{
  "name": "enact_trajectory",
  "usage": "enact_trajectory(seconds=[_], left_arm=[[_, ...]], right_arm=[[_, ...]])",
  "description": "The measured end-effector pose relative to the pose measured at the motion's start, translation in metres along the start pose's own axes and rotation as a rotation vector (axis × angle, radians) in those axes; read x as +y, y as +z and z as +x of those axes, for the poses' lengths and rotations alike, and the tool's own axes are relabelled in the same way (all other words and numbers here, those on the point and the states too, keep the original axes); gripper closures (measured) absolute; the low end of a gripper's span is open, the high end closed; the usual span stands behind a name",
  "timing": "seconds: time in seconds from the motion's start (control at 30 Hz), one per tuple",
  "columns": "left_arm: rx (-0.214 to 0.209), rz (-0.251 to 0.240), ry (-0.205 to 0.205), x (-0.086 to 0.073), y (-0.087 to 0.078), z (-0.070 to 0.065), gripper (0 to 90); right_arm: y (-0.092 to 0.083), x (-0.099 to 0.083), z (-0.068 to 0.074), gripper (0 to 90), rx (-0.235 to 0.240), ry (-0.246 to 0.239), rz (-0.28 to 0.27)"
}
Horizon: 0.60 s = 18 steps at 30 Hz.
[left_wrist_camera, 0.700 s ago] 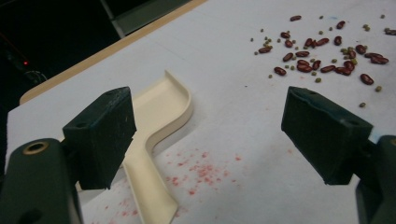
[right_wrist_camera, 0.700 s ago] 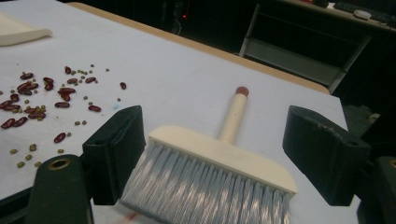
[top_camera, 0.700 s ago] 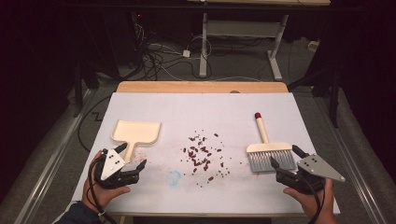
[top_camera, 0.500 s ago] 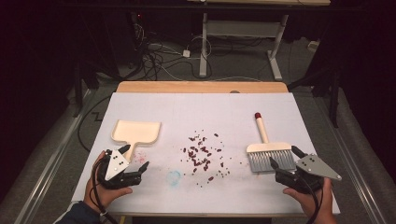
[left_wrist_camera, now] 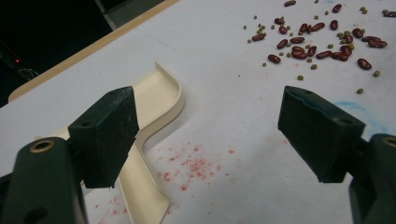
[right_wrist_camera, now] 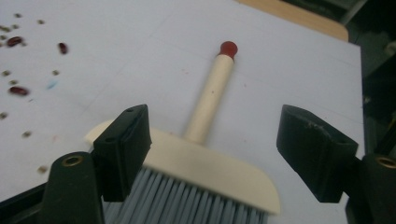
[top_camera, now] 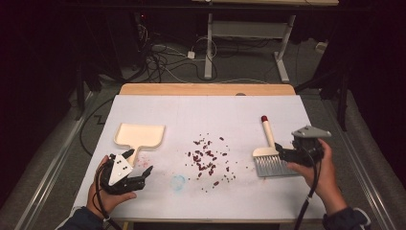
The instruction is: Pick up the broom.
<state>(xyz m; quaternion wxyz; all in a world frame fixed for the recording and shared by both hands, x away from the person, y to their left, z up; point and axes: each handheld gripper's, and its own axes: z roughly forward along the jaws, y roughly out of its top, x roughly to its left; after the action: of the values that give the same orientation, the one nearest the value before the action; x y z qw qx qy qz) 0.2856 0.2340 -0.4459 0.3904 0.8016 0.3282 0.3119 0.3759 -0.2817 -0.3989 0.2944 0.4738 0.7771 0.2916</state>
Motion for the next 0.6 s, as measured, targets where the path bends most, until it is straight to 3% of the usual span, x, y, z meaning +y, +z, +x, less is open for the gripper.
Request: enact_trajectory(seconds=[0.17, 0.2, 0.37, 0.4, 0.47, 0.53, 0.6], left_arm=[[-0.002, 0.005, 0.019, -0.002, 0.001, 0.001, 19.6], [-0.007, 0.013, 0.007, -0.002, 0.001, 0.000, 19.6], [-0.007, 0.024, 0.031, -0.004, 0.002, 0.000, 19.6], [-0.007, 0.024, 0.031, -0.004, 0.002, 0.000, 19.6], [-0.009, 0.028, 0.033, -0.004, 0.002, -0.001, 19.6], [-0.011, 0.025, 0.031, -0.004, 0.002, -0.001, 19.6], [-0.014, 0.027, 0.030, -0.003, 0.003, -0.001, 19.6]], right_arm=[[0.047, 0.021, -0.012, 23.3, 0.048, 0.078, 0.136], [0.055, 0.024, -0.013, 23.2, 0.045, 0.089, 0.147], [0.096, 0.028, -0.016, 25.6, 0.069, 0.148, 0.223], [0.104, 0.028, -0.015, 28.8, 0.081, 0.156, 0.244], [0.116, 0.028, -0.012, 35.4, 0.053, 0.136, 0.282], [0.122, 0.030, -0.012, 40.0, 0.052, 0.162, 0.271], [0.125, 0.035, -0.011, 51.1, 0.055, 0.147, 0.285]])
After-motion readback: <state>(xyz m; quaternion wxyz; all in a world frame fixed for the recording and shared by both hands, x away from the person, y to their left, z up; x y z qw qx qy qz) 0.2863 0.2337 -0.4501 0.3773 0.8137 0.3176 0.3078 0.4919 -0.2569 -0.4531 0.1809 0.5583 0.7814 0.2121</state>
